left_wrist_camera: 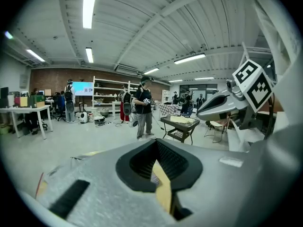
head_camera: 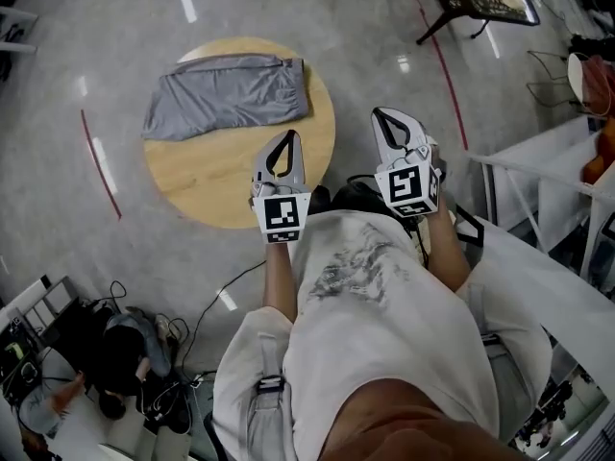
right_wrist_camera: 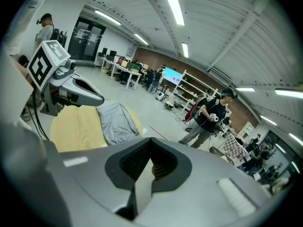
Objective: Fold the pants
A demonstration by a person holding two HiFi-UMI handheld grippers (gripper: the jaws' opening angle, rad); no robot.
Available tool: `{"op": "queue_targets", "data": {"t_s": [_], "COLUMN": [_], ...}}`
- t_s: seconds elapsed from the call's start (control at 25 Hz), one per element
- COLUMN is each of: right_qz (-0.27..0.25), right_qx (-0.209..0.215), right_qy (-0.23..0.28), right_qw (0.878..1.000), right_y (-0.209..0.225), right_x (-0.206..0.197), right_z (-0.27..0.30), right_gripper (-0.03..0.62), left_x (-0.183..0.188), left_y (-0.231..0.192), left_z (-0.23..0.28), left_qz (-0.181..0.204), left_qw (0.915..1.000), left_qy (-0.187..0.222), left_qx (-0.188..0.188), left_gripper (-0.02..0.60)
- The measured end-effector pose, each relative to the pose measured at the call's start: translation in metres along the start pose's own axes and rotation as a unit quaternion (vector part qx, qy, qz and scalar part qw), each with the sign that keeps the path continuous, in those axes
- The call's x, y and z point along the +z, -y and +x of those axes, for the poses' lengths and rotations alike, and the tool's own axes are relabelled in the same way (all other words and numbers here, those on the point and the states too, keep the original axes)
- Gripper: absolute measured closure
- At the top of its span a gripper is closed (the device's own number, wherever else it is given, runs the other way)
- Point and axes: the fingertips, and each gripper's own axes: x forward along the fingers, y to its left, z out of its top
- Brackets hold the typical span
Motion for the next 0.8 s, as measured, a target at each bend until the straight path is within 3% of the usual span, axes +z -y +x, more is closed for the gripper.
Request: {"op": "queue_targets", "data": {"t_s": [0.28, 0.8], "right_qz": [-0.066, -0.100], "right_qx": [0.053, 0.132], "right_qy": [0.011, 0.054], "right_qw": [0.996, 0.985], "right_y": [-0.010, -0.010], "right_x": [0.024, 0.043], "right_z": [0.035, 0.081], "right_gripper": [0.585, 0.585], "left_x": [-0.009, -0.010], "left_y": [-0.025, -0.048], "left_z": [-0.003, 0.010], "left_qz": [-0.045, -0.053], "left_qw": [0.9973, 0.9901], "left_qy": [0.009, -0.015], "left_qx": [0.057, 0.129], "left_gripper": [0.574, 0.574]}}
